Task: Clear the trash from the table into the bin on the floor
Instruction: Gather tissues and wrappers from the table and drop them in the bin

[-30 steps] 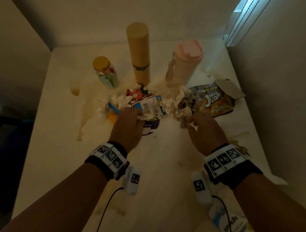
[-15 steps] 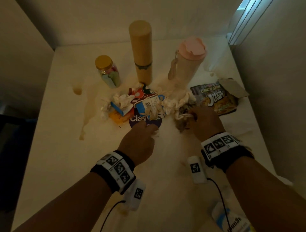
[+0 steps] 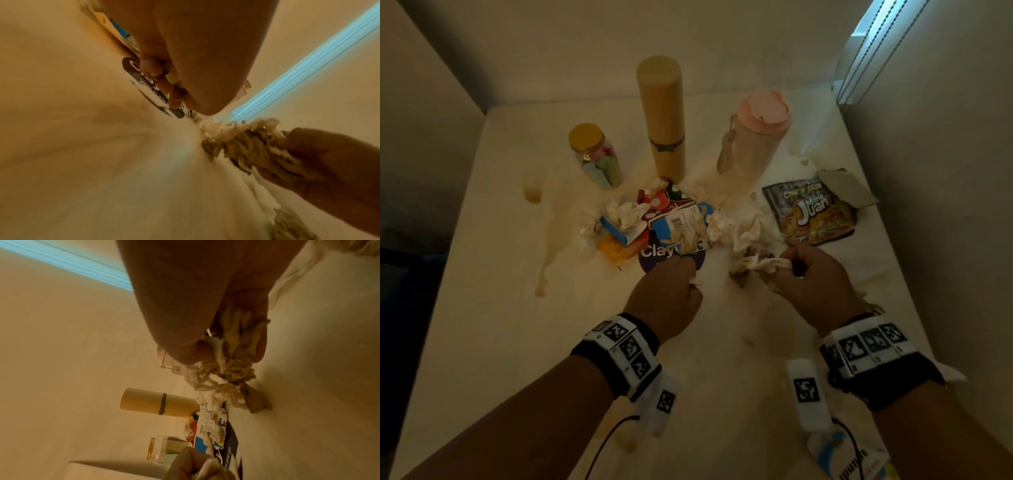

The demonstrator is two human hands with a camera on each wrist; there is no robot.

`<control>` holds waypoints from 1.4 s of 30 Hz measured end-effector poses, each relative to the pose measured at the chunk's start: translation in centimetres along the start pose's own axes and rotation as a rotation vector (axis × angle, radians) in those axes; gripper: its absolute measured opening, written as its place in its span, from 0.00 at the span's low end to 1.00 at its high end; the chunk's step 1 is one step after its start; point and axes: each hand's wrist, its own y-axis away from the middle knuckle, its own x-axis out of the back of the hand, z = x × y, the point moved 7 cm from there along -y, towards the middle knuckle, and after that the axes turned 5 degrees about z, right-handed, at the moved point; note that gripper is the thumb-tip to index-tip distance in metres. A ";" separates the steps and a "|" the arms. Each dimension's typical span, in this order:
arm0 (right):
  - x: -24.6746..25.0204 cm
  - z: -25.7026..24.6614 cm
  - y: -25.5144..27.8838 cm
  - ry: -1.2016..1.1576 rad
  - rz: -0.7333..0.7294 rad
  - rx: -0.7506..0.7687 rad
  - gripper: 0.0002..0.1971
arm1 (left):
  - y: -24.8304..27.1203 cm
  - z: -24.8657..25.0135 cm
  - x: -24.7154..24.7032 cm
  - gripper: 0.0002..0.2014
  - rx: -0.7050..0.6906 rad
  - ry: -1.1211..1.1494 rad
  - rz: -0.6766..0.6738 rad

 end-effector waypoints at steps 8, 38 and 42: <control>0.4 1.2 -0.5 -0.119 -0.021 -0.160 0.04 | -1.7 1.6 1.5 0.04 0.002 0.140 0.021; 1.6 2.4 -1.9 0.252 -0.079 -0.061 0.11 | -8.9 9.1 -3.6 0.21 -0.211 -0.213 -0.036; 1.2 2.5 -2.6 0.233 -0.055 -0.045 0.10 | -7.9 8.8 -2.8 0.24 -0.157 -0.118 -0.069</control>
